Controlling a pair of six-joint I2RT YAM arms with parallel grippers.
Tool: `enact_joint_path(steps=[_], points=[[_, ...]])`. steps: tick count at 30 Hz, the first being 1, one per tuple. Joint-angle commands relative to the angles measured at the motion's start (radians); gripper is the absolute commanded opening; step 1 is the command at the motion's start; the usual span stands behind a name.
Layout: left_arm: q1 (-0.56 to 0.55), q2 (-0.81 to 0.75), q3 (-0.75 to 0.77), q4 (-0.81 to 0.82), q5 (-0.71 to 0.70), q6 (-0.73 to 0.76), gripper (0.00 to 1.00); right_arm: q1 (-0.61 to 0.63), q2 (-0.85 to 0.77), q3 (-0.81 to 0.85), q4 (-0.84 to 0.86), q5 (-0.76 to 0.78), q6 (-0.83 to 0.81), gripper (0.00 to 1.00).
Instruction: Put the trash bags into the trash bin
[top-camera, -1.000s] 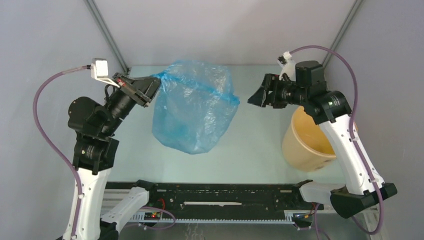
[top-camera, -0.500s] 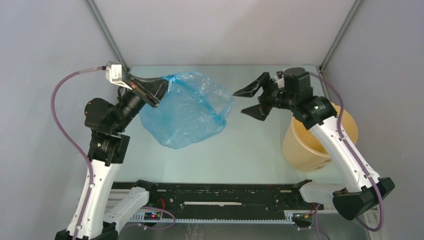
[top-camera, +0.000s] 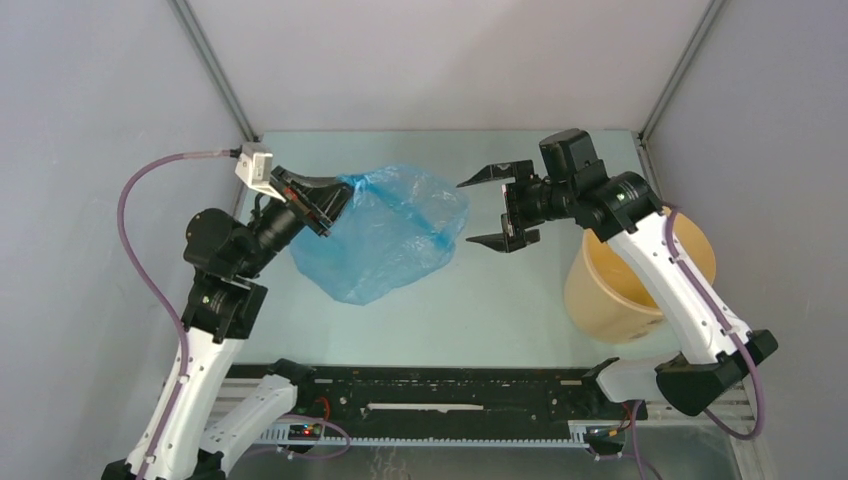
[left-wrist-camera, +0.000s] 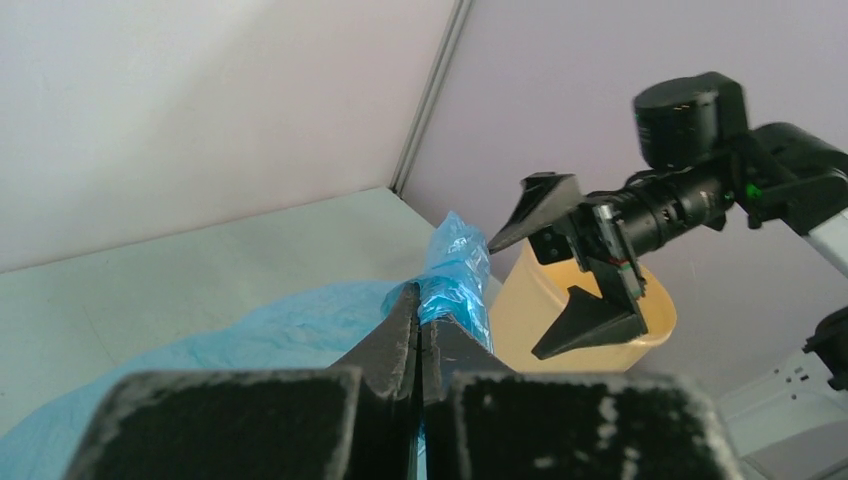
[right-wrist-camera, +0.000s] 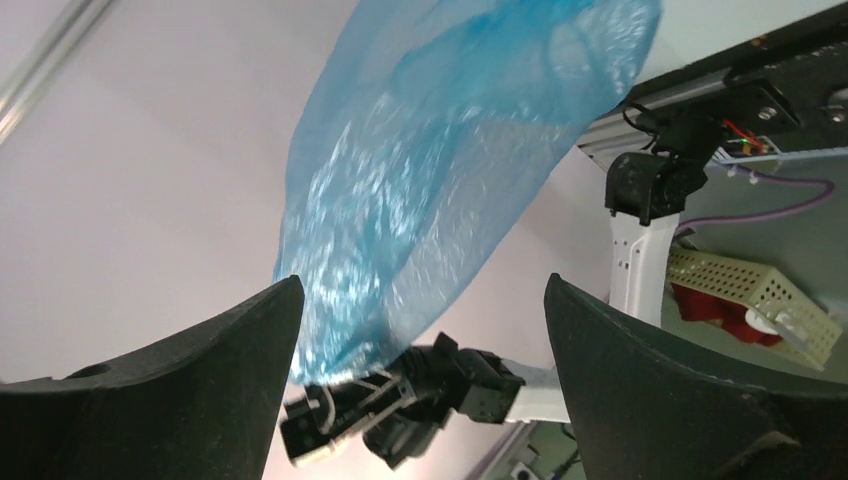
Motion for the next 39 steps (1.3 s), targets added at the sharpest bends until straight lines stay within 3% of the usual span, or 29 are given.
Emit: enact_joint_path(steps=[1,8,15,23,25,27,28,31,32,36,37,39], points=[[-0.023,-0.031,-0.032,0.008,-0.014,0.071,0.00,-0.022,0.054,0.021,-0.130,-0.014,0.062,0.99],[-0.056,-0.035,-0.058,-0.001,0.003,0.095,0.00,-0.050,0.166,0.098,-0.136,-0.033,-0.005,1.00],[-0.074,-0.046,-0.084,-0.035,-0.001,0.123,0.00,-0.095,0.125,0.108,-0.145,0.012,-0.008,1.00],[-0.090,-0.023,-0.073,-0.043,0.007,0.131,0.00,0.038,0.161,0.037,-0.096,-0.011,0.065,0.98],[-0.098,-0.022,-0.071,-0.043,0.006,0.136,0.00,0.040,0.169,0.028,-0.077,-0.003,0.068,0.90],[-0.102,-0.023,-0.070,-0.054,0.002,0.141,0.00,0.036,0.172,0.044,-0.074,0.025,0.052,0.74],[-0.104,-0.024,-0.067,-0.068,0.002,0.145,0.00,0.032,0.169,0.050,-0.071,0.041,0.044,0.63],[-0.106,-0.045,-0.070,-0.109,-0.003,0.150,0.01,0.004,0.161,0.041,-0.019,0.075,-0.011,0.12],[-0.106,-0.059,-0.076,-0.119,-0.010,0.148,0.03,-0.011,0.163,0.038,0.000,0.072,-0.038,0.00],[-0.106,-0.097,-0.089,-0.172,-0.026,0.130,0.13,-0.059,0.173,0.048,0.148,0.083,-0.187,0.00],[-0.106,-0.103,-0.086,-0.197,-0.027,0.122,0.21,-0.066,0.167,0.041,0.226,0.082,-0.242,0.00],[-0.106,-0.113,-0.071,-0.269,-0.020,0.104,0.47,-0.080,0.150,0.028,0.358,0.071,-0.341,0.00]])
